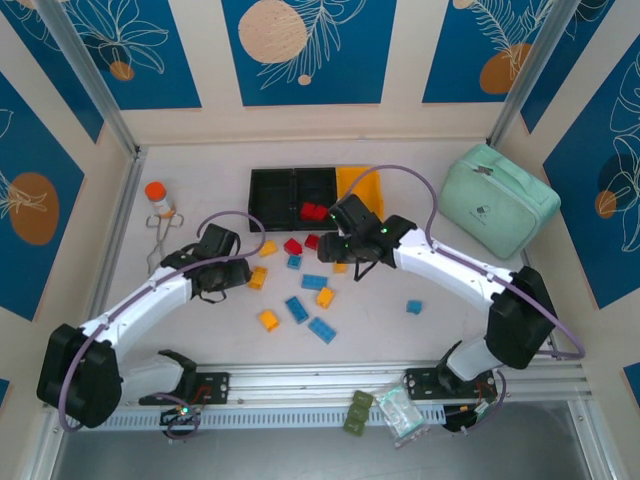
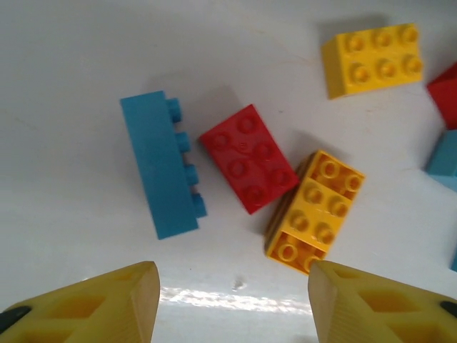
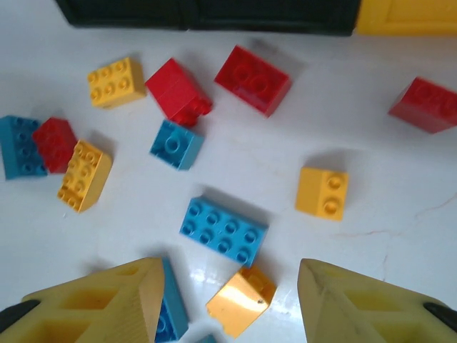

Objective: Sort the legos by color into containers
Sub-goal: Pick up the lego from the middle-left of the table.

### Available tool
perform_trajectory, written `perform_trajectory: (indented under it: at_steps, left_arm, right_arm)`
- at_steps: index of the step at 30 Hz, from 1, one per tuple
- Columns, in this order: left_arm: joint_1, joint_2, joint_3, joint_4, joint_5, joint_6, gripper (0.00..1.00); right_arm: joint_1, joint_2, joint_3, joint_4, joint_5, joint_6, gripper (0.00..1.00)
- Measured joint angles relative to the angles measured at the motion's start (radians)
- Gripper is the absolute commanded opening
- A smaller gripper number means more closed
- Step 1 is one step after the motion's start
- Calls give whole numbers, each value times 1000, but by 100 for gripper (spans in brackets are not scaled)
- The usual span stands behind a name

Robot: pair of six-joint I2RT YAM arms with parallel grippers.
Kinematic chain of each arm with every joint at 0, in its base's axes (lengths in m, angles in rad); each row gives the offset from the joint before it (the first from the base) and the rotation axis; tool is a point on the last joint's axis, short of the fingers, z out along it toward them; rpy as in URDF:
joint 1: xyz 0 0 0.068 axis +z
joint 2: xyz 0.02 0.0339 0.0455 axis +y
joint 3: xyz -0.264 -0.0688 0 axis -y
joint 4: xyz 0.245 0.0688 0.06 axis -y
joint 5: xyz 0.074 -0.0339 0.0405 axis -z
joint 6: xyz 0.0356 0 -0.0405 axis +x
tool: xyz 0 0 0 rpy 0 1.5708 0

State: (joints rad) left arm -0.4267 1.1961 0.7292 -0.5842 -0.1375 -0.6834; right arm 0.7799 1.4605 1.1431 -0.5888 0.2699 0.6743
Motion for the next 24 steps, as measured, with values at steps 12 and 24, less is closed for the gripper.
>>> perform_trajectory:
  at_steps: [12, 24]
  left_arm:
    - [37, 143, 0, 46, -71, 11, 47]
    - [73, 213, -2, 132, -88, 45, 25]
  right_arm:
    - [59, -72, -113, 11, -1, 79, 52]
    - [80, -71, -113, 29, 0, 101, 52]
